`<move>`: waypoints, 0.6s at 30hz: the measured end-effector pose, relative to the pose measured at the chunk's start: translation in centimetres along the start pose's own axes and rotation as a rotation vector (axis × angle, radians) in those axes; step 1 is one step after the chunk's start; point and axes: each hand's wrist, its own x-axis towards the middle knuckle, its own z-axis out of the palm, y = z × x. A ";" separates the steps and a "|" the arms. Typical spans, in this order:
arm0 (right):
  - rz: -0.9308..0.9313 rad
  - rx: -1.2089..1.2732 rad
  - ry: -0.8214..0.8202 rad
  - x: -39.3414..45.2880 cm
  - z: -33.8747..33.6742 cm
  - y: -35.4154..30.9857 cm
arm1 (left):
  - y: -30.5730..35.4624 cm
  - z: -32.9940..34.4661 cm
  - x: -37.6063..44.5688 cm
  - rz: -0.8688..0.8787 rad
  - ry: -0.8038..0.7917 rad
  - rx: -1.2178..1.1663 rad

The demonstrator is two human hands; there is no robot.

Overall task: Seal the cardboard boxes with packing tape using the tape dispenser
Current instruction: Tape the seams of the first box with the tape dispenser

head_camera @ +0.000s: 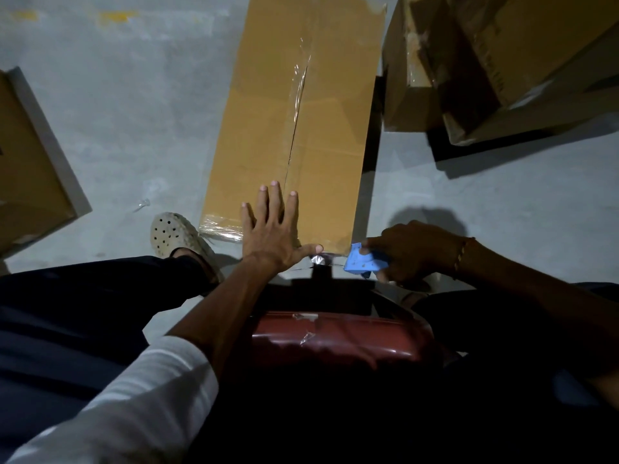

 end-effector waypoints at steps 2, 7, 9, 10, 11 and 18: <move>0.011 0.019 0.001 0.4 -0.2 -0.2 | -0.5 0.1 0.0 -0.001 0.009 0.008; 0.075 -0.278 0.023 0.8 0.4 -0.8 | -1.3 -0.2 -0.4 -0.003 0.015 0.039; 0.108 -0.253 0.011 0.3 0.5 0.3 | -1.4 -0.4 -0.7 -0.007 0.024 0.051; 0.126 -0.192 0.021 0.0 0.1 1.1 | -1.7 -0.5 -0.8 -0.018 0.019 0.044; 0.134 -0.130 0.041 -0.2 -0.5 1.9 | -2.1 -0.6 -0.9 -0.038 0.011 0.030; -0.036 0.676 0.337 -0.1 -3.8 2.3 | -6.3 -1.6 -1.4 -0.151 0.108 -0.016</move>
